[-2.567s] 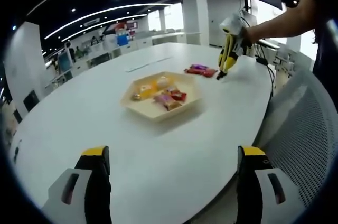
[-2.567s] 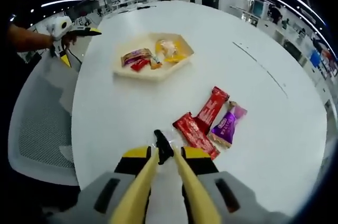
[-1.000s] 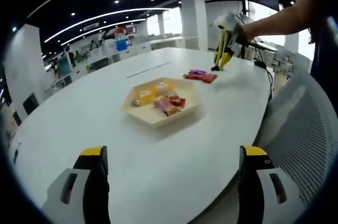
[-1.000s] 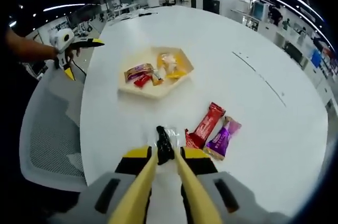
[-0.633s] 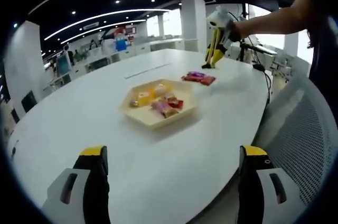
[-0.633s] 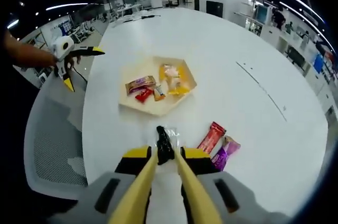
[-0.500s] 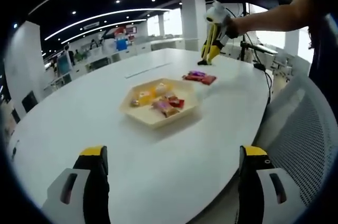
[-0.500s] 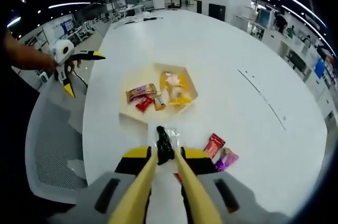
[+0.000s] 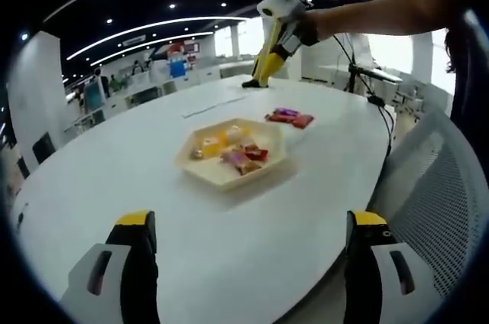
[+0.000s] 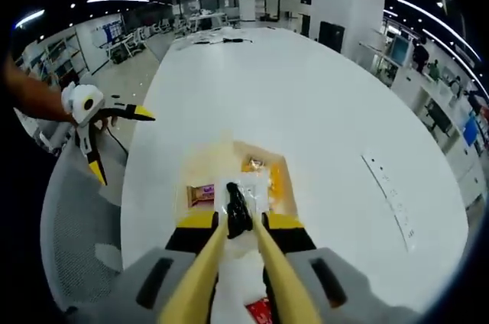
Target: Place the target food into the container with the food tongs after gripping and lifting it, then release it inside without dropping or visibly crushing the food.
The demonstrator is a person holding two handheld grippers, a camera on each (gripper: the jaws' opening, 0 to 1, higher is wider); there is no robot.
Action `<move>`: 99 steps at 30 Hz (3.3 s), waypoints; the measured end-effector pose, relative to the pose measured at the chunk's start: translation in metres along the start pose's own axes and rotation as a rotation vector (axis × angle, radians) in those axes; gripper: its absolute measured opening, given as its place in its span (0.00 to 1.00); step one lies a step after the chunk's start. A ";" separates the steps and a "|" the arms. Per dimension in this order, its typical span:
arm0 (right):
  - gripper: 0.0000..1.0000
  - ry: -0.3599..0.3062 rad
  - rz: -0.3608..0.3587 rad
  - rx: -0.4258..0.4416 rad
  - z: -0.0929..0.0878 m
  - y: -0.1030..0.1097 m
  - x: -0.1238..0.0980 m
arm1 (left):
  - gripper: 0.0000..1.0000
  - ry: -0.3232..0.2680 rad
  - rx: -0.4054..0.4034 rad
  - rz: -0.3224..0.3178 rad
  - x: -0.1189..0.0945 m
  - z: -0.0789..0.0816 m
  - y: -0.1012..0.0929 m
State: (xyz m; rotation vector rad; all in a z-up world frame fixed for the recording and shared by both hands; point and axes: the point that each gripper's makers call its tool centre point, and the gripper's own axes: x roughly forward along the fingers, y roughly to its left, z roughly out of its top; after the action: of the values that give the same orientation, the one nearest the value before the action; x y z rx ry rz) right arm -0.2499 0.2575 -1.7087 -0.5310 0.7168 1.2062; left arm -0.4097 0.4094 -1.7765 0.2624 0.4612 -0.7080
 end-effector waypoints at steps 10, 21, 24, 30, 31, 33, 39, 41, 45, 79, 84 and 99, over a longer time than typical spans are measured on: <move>0.22 0.016 0.021 0.004 0.018 0.004 0.027 | 1.00 -0.009 0.004 0.005 0.000 0.002 0.000; 0.22 0.006 -0.018 -0.041 0.026 0.004 0.027 | 1.00 0.001 -0.001 0.008 0.001 0.000 0.001; 0.23 -0.034 -0.014 -0.031 0.031 0.005 0.016 | 1.00 -0.001 0.003 0.005 0.001 0.001 0.000; 0.23 -0.059 -0.026 -0.048 0.029 0.004 -0.004 | 1.00 0.004 0.006 -0.001 0.001 0.000 -0.002; 0.23 -0.059 -0.029 -0.046 0.028 0.003 -0.006 | 1.00 0.003 0.006 -0.002 0.001 0.000 -0.002; 0.23 -0.064 -0.033 -0.051 0.025 0.004 -0.013 | 1.00 0.000 0.010 0.001 0.001 0.001 -0.002; 0.24 -0.096 -0.038 -0.036 0.014 0.002 -0.034 | 1.00 -0.005 -0.010 0.001 0.001 0.001 -0.001; 0.24 -0.096 -0.046 -0.045 0.009 0.001 -0.041 | 1.00 0.003 -0.003 0.014 0.001 -0.001 0.002; 0.25 -0.094 -0.055 -0.043 -0.009 -0.003 -0.057 | 1.00 -0.007 -0.007 0.007 0.000 0.001 0.001; 0.27 -0.086 -0.064 -0.085 -0.088 -0.007 -0.112 | 1.00 0.024 -0.004 0.006 0.002 -0.005 0.001; 0.27 -0.082 -0.067 -0.072 -0.100 -0.012 -0.118 | 1.00 0.037 0.000 0.007 0.002 -0.008 0.001; 0.27 -0.072 -0.076 -0.046 -0.124 -0.023 -0.114 | 1.00 0.029 -0.021 0.000 0.003 -0.007 0.001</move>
State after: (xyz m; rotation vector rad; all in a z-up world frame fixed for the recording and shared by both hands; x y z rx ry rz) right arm -0.2754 0.0898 -1.7078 -0.5453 0.6036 1.1669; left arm -0.4095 0.4113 -1.7842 0.2535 0.4957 -0.6995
